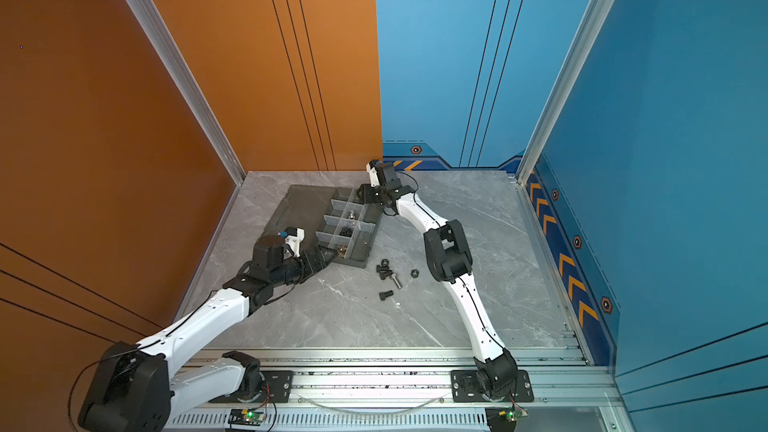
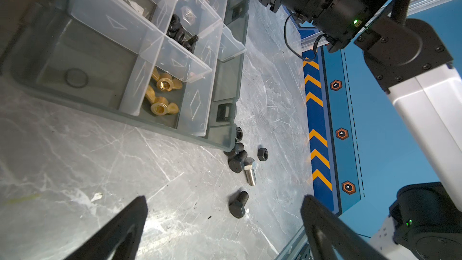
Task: Sort the screws and nuts into containers
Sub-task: 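Move the open right gripper back over the remaining pile, then lower the right gripper and close on another black hex nut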
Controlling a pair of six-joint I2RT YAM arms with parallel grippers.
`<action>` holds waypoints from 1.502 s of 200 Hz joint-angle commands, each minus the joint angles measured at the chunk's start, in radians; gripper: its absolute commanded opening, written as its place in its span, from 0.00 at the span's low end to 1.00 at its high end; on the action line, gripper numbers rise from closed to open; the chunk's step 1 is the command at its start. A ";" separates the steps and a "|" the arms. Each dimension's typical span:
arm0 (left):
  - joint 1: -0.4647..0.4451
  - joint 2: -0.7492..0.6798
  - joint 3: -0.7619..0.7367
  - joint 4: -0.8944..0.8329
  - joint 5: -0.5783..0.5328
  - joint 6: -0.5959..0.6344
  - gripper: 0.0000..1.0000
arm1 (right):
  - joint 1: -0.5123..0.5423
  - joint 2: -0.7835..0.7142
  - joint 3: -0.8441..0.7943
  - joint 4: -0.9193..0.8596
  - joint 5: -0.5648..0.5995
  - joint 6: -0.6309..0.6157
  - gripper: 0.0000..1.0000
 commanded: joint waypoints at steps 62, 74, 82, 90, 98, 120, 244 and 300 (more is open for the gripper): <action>-0.015 -0.009 -0.004 0.030 -0.023 0.018 0.98 | -0.017 -0.299 -0.284 -0.075 -0.015 -0.040 0.52; -0.015 -0.013 -0.010 0.035 -0.026 0.015 0.98 | -0.020 -0.360 -0.343 -0.101 -0.013 -0.049 0.52; -0.016 -0.014 -0.013 0.036 -0.027 0.015 0.98 | -0.021 -0.400 -0.382 -0.130 -0.003 -0.054 0.52; -0.015 -0.015 -0.014 0.034 -0.026 0.015 0.98 | -0.023 -0.442 -0.422 -0.156 0.011 -0.063 0.52; -0.014 -0.017 -0.014 0.035 -0.024 0.015 0.98 | -0.023 -0.484 -0.467 -0.182 0.033 -0.071 0.53; -0.013 -0.021 -0.016 0.034 -0.024 0.016 0.98 | -0.031 -0.598 -0.592 -0.278 0.080 -0.077 0.53; -0.017 -0.008 -0.018 0.054 -0.015 0.011 0.98 | -0.011 -0.894 -1.129 -0.473 0.239 0.005 0.54; -0.021 -0.001 -0.020 0.061 -0.012 0.008 0.98 | 0.023 -0.885 -1.176 -0.458 0.268 0.028 0.53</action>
